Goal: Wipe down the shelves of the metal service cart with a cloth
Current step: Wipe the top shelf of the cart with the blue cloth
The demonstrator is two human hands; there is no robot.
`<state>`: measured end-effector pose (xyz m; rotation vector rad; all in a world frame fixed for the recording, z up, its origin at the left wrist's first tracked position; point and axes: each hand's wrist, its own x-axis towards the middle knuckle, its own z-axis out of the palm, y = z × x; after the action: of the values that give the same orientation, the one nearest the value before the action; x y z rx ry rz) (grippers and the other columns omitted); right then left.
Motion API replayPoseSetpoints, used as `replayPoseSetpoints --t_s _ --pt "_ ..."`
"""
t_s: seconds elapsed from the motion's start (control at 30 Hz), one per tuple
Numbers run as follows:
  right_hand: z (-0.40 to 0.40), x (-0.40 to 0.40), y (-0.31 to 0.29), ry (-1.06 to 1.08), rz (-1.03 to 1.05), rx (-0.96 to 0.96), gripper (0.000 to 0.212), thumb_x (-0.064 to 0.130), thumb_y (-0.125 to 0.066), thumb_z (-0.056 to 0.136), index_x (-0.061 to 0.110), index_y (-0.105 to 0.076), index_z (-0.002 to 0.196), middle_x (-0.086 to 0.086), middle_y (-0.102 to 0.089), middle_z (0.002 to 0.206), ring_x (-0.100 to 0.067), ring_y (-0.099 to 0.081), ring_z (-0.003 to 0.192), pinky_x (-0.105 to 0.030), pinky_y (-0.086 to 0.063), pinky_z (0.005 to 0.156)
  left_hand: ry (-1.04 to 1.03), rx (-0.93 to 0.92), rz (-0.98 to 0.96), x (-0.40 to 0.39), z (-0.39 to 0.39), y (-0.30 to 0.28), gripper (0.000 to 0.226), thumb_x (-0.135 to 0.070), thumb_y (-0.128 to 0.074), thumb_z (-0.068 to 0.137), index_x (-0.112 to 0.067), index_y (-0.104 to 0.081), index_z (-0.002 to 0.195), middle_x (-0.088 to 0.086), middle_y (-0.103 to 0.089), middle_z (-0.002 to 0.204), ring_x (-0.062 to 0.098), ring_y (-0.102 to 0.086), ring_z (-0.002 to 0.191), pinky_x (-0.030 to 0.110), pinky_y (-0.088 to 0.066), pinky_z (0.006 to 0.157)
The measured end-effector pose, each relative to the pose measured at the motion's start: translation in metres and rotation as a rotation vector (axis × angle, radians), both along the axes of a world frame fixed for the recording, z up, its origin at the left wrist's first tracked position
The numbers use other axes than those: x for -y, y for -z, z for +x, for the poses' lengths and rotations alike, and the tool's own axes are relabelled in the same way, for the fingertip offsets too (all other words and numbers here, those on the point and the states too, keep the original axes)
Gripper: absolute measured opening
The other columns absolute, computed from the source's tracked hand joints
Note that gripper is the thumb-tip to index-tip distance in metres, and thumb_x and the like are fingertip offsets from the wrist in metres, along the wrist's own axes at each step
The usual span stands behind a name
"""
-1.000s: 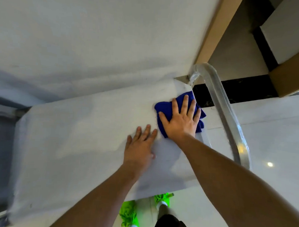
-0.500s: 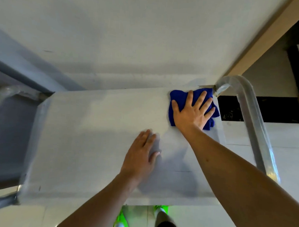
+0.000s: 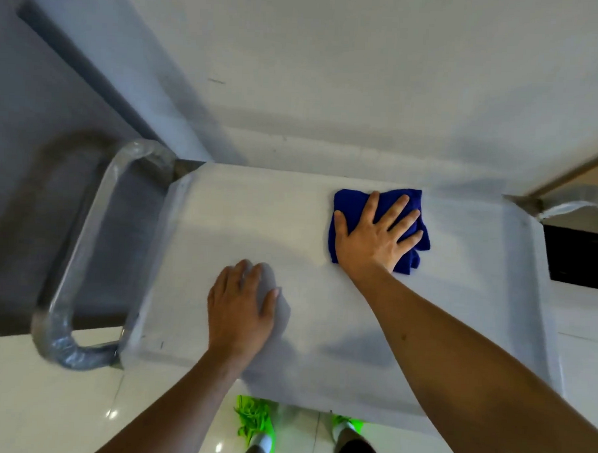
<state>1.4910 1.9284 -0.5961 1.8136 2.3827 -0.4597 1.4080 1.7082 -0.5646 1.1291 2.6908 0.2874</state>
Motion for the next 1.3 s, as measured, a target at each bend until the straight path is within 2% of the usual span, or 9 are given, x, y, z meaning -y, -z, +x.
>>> replayPoseSetpoints --t_s 0.17,0.3,0.47,0.6,0.8,0.93,1.03,1.17,1.3 --pt "-0.071 0.046 0.004 -0.092 0.02 -0.002 0.088 0.077 -0.011 0.091 0.023 -0.001 0.159 -0.023 0.011 0.164 -0.049 0.012 0.148 -0.069 0.004 0.115 -0.015 -0.004 -0.005 0.04 -0.03 0.002 0.048 -0.044 -0.056 0.093 -0.012 -0.06 0.129 0.016 -0.055 0.137 0.039 -0.05 0.124 0.05 -0.04 0.103" --pt "-0.128 0.086 0.005 -0.174 0.038 -0.011 0.087 0.076 -0.009 0.091 0.022 -0.002 0.159 -0.023 0.01 0.164 -0.049 0.011 0.148 -0.069 0.004 0.115 -0.032 0.004 -0.005 0.081 -0.054 0.007 0.052 -0.044 -0.059 0.092 -0.01 -0.058 0.132 0.016 -0.053 0.141 0.039 -0.047 0.129 0.05 -0.04 0.105" --pt "-0.188 0.142 0.004 -0.317 0.047 -0.041 0.085 0.075 -0.006 0.092 0.023 -0.001 0.159 -0.023 0.01 0.164 -0.049 0.012 0.148 -0.069 0.005 0.114 0.07 0.063 -0.083 0.098 -0.06 0.014 0.073 -0.066 -0.035 0.093 -0.023 -0.036 0.152 0.007 -0.028 0.161 0.032 -0.021 0.148 0.044 -0.023 0.119" --pt "-0.205 0.176 0.002 -0.41 0.034 -0.05 0.084 0.074 -0.003 0.092 0.024 -0.001 0.159 -0.023 0.01 0.164 -0.048 0.013 0.148 -0.069 0.005 0.114 0.088 0.119 -0.102 0.101 -0.064 0.014 0.077 -0.068 -0.022 0.089 -0.028 -0.021 0.156 0.001 -0.018 0.165 0.027 -0.01 0.151 0.043 -0.016 0.121" --pt "-0.184 0.188 0.003 -0.503 -0.004 -0.099 0.082 0.075 -0.005 0.093 0.027 -0.004 0.159 -0.017 0.011 0.166 -0.043 0.015 0.149 -0.065 0.007 0.117 0.109 0.119 -0.098 0.104 -0.066 0.014 0.075 -0.066 -0.029 0.09 -0.03 -0.018 0.155 0.001 -0.023 0.163 0.023 -0.013 0.15 0.043 -0.022 0.119" --pt "-0.156 0.183 0.003 -0.448 -0.01 -0.112 0.08 0.074 -0.005 0.093 0.028 -0.007 0.158 -0.013 0.011 0.167 -0.039 0.017 0.15 -0.062 0.012 0.116 0.1 0.104 -0.183 0.1 -0.063 0.008 0.074 -0.065 -0.04 0.092 -0.025 -0.025 0.152 0.003 -0.028 0.161 0.026 -0.014 0.15 0.043 -0.019 0.12" --pt "-0.128 0.177 0.003 -0.389 0.002 -0.101 0.079 0.074 -0.007 0.093 0.029 -0.01 0.158 -0.013 0.009 0.167 -0.039 0.016 0.15 -0.062 0.011 0.117 0.049 0.109 -0.261 0.089 -0.058 -0.001 0.068 -0.057 -0.047 0.093 -0.024 -0.028 0.149 0.003 -0.019 0.163 0.028 -0.01 0.151 0.045 -0.017 0.12" --pt "-0.08 0.161 0.001 -0.319 0.008 -0.093 0.08 0.075 -0.009 0.093 0.029 -0.01 0.158 -0.013 0.009 0.167 -0.039 0.016 0.15 -0.062 0.01 0.117 0.012 0.072 -0.343 0.067 -0.051 -0.016 0.069 -0.046 -0.06 0.089 -0.018 -0.028 0.144 0.007 -0.03 0.154 0.03 -0.029 0.14 0.044 -0.04 0.106" --pt "-0.03 0.135 -0.003 -0.236 0.003 -0.077 0.081 0.076 -0.009 0.093 0.028 -0.01 0.159 -0.012 0.011 0.167 -0.038 0.017 0.15 -0.062 0.01 0.117 0.021 0.076 -0.418 0.037 -0.03 -0.027 0.079 -0.039 -0.065 0.087 -0.017 -0.021 0.149 0.011 -0.019 0.158 0.036 -0.023 0.142 0.044 -0.04 0.105"
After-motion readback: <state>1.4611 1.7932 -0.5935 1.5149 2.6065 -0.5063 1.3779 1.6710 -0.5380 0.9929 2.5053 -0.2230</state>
